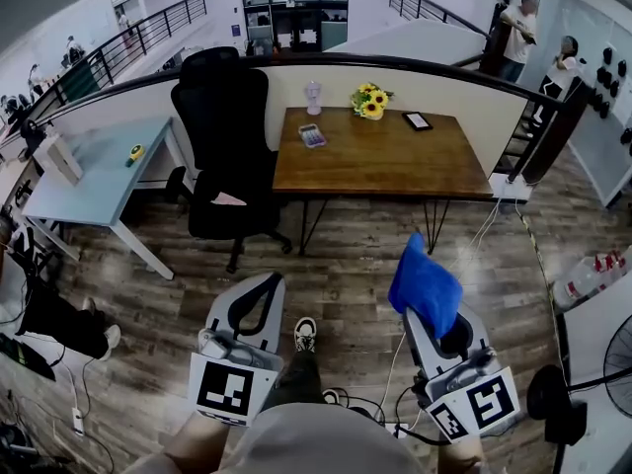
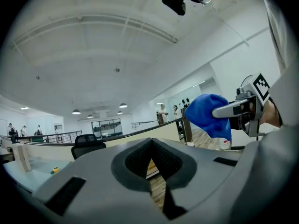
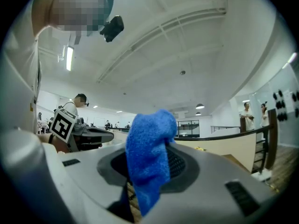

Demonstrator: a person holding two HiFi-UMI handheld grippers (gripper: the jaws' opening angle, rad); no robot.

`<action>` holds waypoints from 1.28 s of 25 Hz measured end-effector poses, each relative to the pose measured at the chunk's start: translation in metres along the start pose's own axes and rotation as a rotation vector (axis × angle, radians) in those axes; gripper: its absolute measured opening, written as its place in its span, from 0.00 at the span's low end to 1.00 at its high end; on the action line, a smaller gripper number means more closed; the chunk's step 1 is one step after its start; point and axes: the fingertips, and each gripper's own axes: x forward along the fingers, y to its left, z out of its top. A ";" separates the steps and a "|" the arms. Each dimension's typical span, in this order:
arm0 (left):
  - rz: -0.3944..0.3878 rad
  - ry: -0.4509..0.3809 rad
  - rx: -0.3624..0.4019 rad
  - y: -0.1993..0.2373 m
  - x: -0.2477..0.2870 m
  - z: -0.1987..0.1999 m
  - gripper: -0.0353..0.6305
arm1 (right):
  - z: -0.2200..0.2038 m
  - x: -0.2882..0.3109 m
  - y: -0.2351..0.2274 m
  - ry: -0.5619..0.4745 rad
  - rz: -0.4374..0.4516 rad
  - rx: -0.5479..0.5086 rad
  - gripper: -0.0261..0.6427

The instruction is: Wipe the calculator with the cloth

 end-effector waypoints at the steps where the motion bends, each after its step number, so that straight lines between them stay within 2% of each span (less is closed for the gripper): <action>1: -0.001 0.000 0.003 0.001 0.005 0.000 0.06 | -0.001 0.004 -0.003 0.000 0.001 -0.001 0.24; 8: -0.006 0.014 0.003 0.026 0.056 -0.014 0.06 | -0.014 0.054 -0.032 0.020 0.004 0.004 0.24; 15: -0.019 0.030 0.001 0.067 0.130 -0.024 0.06 | -0.023 0.130 -0.073 0.049 -0.014 0.012 0.24; 23: -0.032 0.056 0.006 0.142 0.220 -0.039 0.06 | -0.027 0.240 -0.111 0.092 -0.016 0.020 0.24; 32: -0.028 0.046 0.010 0.232 0.289 -0.051 0.06 | -0.023 0.362 -0.124 0.090 0.006 0.003 0.24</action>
